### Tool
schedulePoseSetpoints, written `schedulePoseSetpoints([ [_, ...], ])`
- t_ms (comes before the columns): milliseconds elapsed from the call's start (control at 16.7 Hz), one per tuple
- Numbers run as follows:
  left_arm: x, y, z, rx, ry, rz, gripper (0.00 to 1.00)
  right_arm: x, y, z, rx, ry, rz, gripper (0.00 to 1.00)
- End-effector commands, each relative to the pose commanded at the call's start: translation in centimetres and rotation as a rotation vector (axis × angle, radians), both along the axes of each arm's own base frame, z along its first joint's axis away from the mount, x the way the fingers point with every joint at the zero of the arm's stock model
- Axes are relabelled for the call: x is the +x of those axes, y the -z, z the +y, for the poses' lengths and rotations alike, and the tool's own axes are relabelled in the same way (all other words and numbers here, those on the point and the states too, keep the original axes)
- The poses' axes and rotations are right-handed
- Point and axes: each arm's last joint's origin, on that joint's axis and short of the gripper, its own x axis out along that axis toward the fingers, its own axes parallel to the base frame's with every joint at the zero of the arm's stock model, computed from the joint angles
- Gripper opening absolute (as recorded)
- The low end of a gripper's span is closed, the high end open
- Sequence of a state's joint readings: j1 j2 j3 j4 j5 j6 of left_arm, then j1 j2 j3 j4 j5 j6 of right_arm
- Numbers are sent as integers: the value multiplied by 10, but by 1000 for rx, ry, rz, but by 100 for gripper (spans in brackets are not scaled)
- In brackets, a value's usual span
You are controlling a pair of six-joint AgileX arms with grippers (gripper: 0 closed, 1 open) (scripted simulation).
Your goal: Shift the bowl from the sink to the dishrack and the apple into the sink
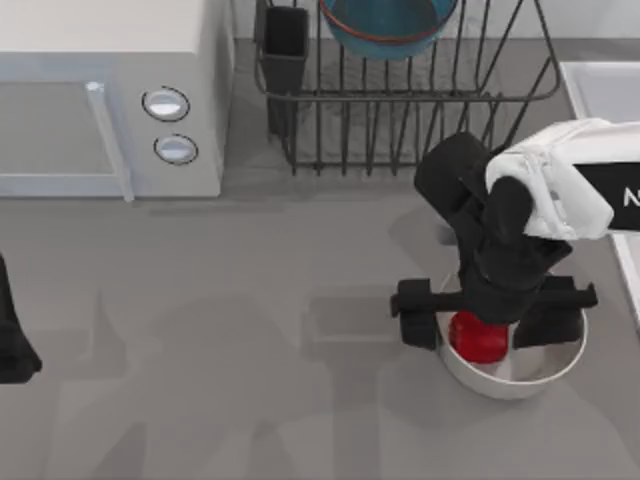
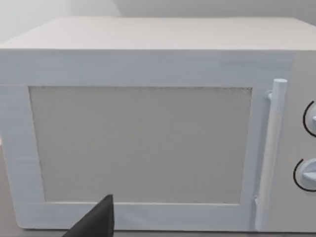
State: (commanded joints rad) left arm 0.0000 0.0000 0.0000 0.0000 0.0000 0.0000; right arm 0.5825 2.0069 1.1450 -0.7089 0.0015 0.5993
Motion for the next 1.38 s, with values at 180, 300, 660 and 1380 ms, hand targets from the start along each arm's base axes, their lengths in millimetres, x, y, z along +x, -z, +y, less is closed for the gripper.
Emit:
schedulePoseSetpoints([
  [180, 0, 0, 0, 0, 0, 0, 100, 4, -34, 1, -11, -16, -74, 0],
  [300, 0, 0, 0, 0, 0, 0, 100, 7, -52, 3, -3, -17, -85, 0],
  [660, 0, 0, 0, 0, 0, 0, 100, 4, -115, 1, -24, -17, -56, 0],
  [1380, 0, 0, 0, 0, 0, 0, 100, 20, -136, -20, 135, 35, -170, 0],
])
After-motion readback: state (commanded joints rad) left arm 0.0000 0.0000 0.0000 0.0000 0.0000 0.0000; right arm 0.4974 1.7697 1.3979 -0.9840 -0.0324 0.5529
